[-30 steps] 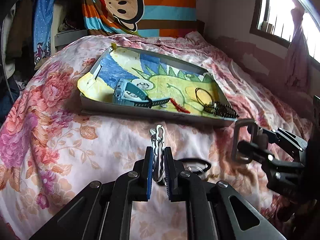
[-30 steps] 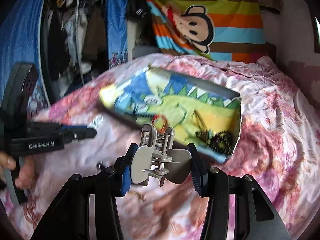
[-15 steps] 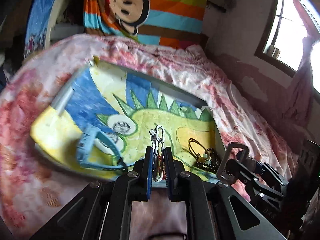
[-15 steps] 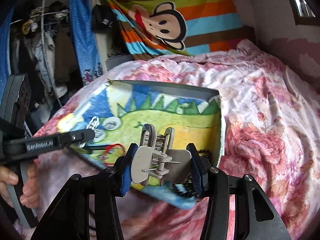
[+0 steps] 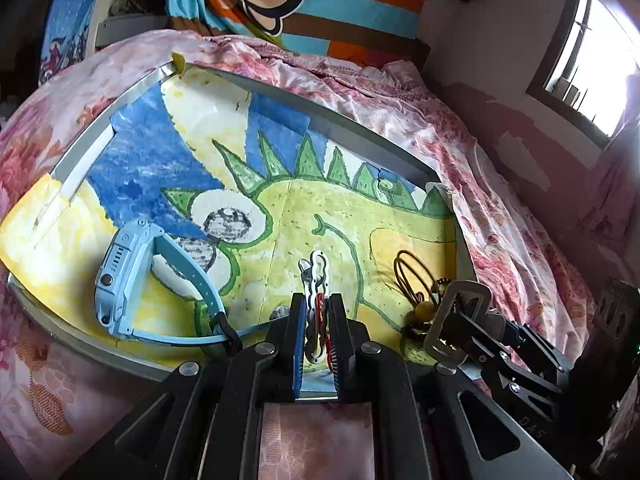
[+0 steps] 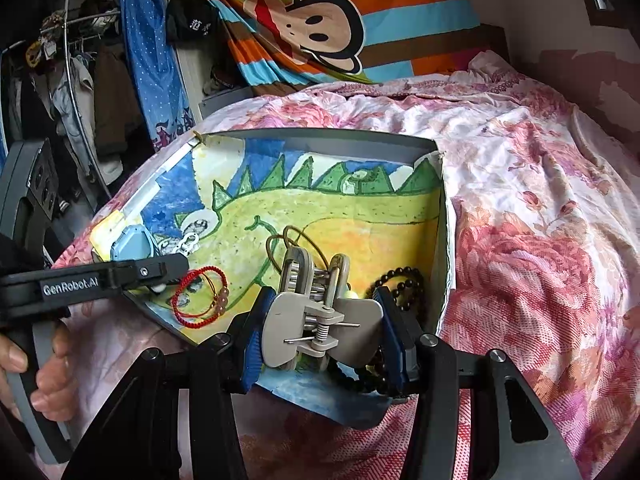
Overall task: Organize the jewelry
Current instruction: 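Carry the keychain and hair clip into the tray and release both, then move both tools back from the tray toward the remaining rings and chain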
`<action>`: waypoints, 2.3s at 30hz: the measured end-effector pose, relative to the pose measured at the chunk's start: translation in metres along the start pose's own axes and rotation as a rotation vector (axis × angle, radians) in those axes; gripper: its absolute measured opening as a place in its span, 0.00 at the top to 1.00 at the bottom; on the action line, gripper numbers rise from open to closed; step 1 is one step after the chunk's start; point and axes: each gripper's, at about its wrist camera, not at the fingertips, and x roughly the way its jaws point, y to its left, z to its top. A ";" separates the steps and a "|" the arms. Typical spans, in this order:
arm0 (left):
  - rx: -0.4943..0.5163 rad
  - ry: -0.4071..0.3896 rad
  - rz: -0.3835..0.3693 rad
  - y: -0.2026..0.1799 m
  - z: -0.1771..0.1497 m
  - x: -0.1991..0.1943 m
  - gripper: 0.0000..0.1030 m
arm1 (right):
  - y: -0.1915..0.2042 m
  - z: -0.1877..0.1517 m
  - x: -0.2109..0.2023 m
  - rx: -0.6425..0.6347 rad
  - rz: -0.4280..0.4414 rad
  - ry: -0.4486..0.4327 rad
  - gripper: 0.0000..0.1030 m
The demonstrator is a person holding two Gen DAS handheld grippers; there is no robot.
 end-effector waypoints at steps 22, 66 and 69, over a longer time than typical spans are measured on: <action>-0.035 -0.254 0.127 -0.014 -0.012 -0.124 0.03 | 0.008 0.002 -0.136 -0.006 -0.030 -0.255 0.06; 0.152 -0.386 0.375 -0.001 -0.189 -0.279 0.00 | 0.076 -0.124 -0.253 -0.124 0.010 -0.183 0.02; 0.146 -0.351 0.391 0.003 -0.191 -0.275 0.00 | 0.073 -0.125 -0.244 -0.114 -0.005 -0.146 0.02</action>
